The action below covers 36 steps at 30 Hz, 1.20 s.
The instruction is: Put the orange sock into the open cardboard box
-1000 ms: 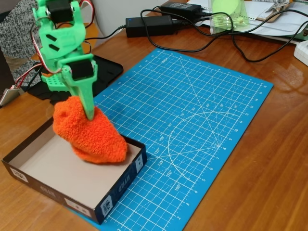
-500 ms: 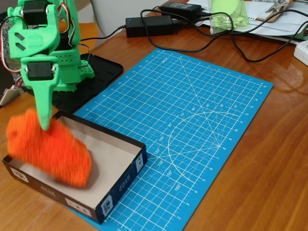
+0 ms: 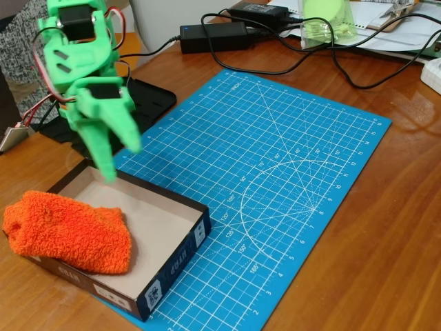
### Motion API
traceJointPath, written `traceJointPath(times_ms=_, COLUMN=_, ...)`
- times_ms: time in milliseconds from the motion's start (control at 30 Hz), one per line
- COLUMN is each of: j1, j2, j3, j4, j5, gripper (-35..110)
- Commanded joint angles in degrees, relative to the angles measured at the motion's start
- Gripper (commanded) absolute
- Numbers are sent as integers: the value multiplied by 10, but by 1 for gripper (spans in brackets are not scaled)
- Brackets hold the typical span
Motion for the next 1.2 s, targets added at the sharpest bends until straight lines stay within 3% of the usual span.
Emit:
traceJointPath(times_ms=0, j1=-124, j2=92, j3=23, j4=91, j5=77, gripper=48)
traceJointPath(times_ms=200, j1=-303, j2=249, j3=93, j4=189, j5=195, gripper=50)
traceJointPath(times_ms=467, j1=-332, j2=559, j3=293, j4=329, j5=200, gripper=47)
traceJointPath(times_ms=567, j1=-322, j2=564, j3=293, j4=331, j5=207, gripper=41)
traceJointPath(times_ms=700, j1=-325, j2=576, j3=315, j4=308, j5=203, gripper=12)
traceJointPath(times_ms=767, j1=-325, j2=576, j3=315, j4=308, j5=202, gripper=5)
traceJointPath(times_ms=1167, j1=-306, j2=577, j3=316, j4=308, j5=215, gripper=0)
